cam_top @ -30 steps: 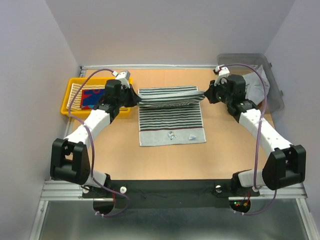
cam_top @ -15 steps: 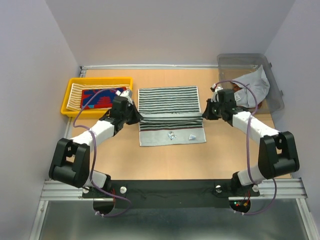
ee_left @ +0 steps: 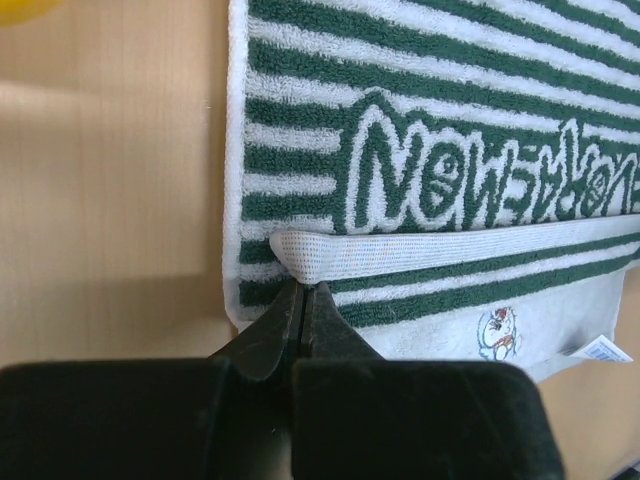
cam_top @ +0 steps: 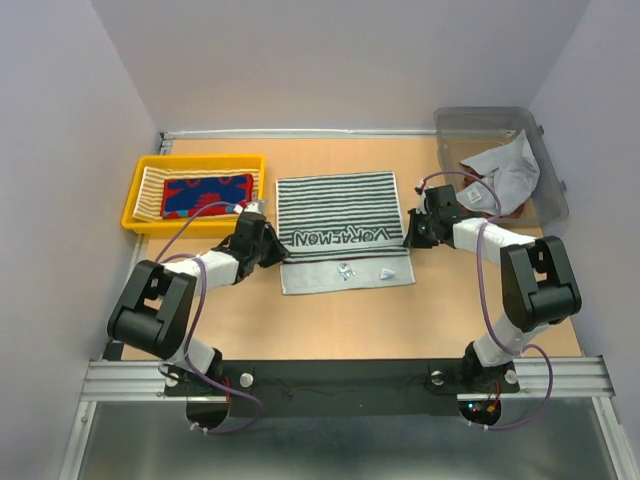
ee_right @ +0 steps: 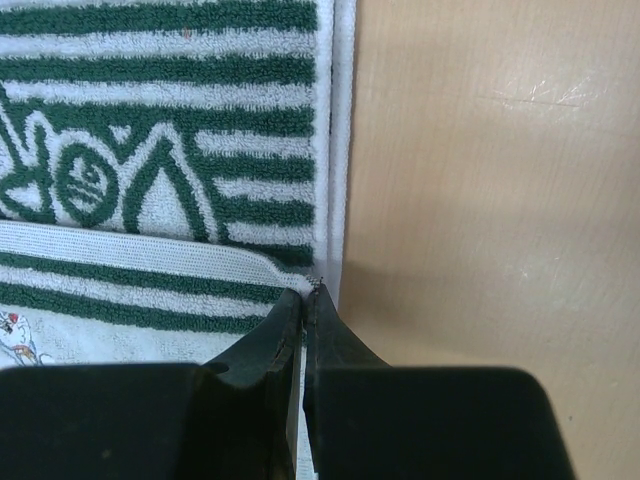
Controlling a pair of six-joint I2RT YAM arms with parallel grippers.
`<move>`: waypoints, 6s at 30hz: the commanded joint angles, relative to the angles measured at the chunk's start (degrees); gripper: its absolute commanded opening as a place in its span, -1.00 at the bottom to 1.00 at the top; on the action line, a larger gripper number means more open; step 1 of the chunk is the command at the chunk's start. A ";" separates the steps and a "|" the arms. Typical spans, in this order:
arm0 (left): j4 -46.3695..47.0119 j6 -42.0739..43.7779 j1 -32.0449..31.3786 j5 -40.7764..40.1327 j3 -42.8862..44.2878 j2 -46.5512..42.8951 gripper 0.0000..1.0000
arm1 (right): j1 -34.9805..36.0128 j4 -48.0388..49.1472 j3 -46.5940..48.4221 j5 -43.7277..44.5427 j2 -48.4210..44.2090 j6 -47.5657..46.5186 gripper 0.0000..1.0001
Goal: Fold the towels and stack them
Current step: Fold the towel
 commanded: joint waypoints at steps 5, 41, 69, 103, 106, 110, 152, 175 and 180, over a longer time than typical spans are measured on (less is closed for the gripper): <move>1.69 -1.57 0.73 -3.97 -0.07 3.25 -1.00 | -0.63 0.56 2.99 6.65 0.95 -0.01 -0.99; -16.76 6.51 1.00 -10.21 19.18 -9.39 -1.00 | -2.38 -1.02 7.21 9.47 -17.77 -2.74 -0.99; -7.54 -0.08 -2.52 -7.57 2.75 -5.72 -1.00 | -2.38 -1.81 0.53 9.56 -13.65 3.15 -0.99; -14.21 3.60 -6.65 -9.69 6.15 -15.85 0.70 | -1.95 -5.24 5.17 -11.36 -11.03 2.46 0.29; -16.48 8.00 -6.74 -7.32 16.07 -5.73 0.68 | -1.16 -6.29 9.04 -11.10 -4.97 -0.80 0.29; -18.78 10.55 -6.91 -4.42 21.20 4.19 0.67 | 0.16 -7.08 11.60 -12.06 0.92 -4.66 0.30; -12.28 -1.57 -15.79 -10.03 -5.07 -8.44 0.22 | 3.33 -4.80 -12.74 -6.54 -14.00 8.51 -0.42; -18.00 -2.45 -18.69 -9.78 4.51 -15.39 0.24 | 8.08 3.28 -6.76 -13.93 -17.86 12.37 -0.38; -11.51 -4.56 -18.78 -9.24 -0.40 -8.80 0.02 | 7.81 7.06 -14.48 -3.48 -17.16 16.15 -0.41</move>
